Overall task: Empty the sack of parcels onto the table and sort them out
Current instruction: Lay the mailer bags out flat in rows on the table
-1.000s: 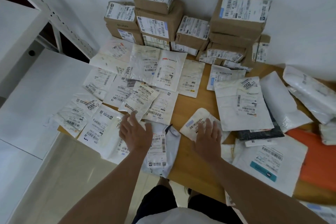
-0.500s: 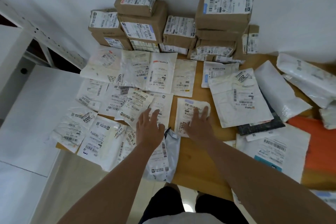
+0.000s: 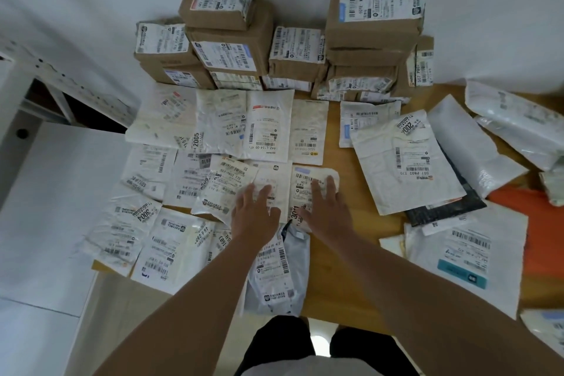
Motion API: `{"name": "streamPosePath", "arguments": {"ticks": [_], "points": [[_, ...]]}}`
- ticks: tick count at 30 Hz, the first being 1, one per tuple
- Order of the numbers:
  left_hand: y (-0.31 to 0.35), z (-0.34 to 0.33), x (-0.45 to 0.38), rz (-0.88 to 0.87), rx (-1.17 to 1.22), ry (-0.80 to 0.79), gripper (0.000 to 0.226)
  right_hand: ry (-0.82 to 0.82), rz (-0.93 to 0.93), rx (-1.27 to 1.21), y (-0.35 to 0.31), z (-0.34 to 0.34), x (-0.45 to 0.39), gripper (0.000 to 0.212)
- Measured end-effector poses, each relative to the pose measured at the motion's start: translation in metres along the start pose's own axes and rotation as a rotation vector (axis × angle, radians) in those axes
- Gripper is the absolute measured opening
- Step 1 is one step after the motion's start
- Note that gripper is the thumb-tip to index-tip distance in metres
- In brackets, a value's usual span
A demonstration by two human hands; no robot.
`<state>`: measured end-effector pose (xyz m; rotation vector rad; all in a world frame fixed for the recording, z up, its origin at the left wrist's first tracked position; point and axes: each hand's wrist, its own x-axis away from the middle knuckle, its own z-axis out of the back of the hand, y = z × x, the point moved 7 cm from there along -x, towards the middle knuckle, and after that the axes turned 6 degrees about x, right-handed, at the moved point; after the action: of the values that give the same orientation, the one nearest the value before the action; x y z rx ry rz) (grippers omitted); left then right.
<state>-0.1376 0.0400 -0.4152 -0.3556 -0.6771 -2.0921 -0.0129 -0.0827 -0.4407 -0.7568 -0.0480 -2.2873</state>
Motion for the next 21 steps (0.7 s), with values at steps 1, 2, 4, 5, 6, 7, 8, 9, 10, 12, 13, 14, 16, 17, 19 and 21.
{"name": "streamPosePath", "arguments": {"ticks": [1,2,4,5,6,7,8,9,10,12,13,14,16,17,19,21], "points": [[-0.001,0.0,0.0,0.002,0.008,-0.004,0.059,0.0,-0.001,-0.001,-0.003,0.0,-0.001,0.081],[-0.001,-0.001,0.0,0.005,0.015,-0.007,0.059,-0.001,-0.004,-0.006,-0.004,-0.001,-0.002,0.082],[-0.001,-0.001,-0.001,0.008,0.025,-0.008,0.059,-0.006,-0.011,-0.014,-0.007,-0.002,-0.003,0.082],[-0.001,-0.001,-0.001,0.008,0.027,-0.008,0.059,-0.007,-0.013,-0.017,-0.008,-0.002,-0.003,0.082],[-0.001,-0.001,-0.001,0.01,0.027,-0.008,0.059,-0.01,-0.015,-0.024,-0.009,-0.002,-0.004,0.082],[-0.001,-0.001,-0.001,0.011,0.027,-0.006,0.059,-0.017,-0.018,-0.037,-0.008,-0.002,-0.004,0.081],[-0.001,-0.001,-0.001,0.01,0.023,-0.002,0.059,-0.016,-0.021,-0.051,-0.008,-0.001,-0.003,0.079],[-0.001,0.0,-0.001,0.01,0.017,0.004,0.059,0.01,-0.019,-0.062,-0.007,0.002,-0.002,0.076],[-0.001,0.002,0.0,0.013,0.015,0.012,0.059,0.075,-0.011,-0.065,-0.004,0.008,0.0,0.072],[0.001,0.006,0.001,0.027,0.025,0.049,0.059,0.266,0.008,-0.054,0.005,0.026,0.007,0.059],[0.004,0.009,0.002,0.027,0.036,0.082,0.06,0.356,0.004,-0.052,0.014,0.035,0.009,0.053],[0.008,0.011,0.002,0.019,0.052,0.117,0.061,0.427,-0.019,-0.052,0.027,0.044,0.012,0.049],[0.021,0.015,0.002,-0.015,0.089,0.168,0.06,0.521,-0.124,-0.06,0.061,0.061,0.014,0.047],[0.028,0.015,0.002,-0.038,0.104,0.18,0.06,0.543,-0.19,-0.071,0.08,0.069,0.014,0.05],[0.043,0.014,0.0,-0.085,0.126,0.184,0.058,0.515,-0.328,-0.097,0.119,0.081,0.011,0.063],[0.061,0.012,-0.001,-0.132,0.137,0.177,0.056,0.428,-0.447,-0.099,0.156,0.09,0.005,0.08]]}}
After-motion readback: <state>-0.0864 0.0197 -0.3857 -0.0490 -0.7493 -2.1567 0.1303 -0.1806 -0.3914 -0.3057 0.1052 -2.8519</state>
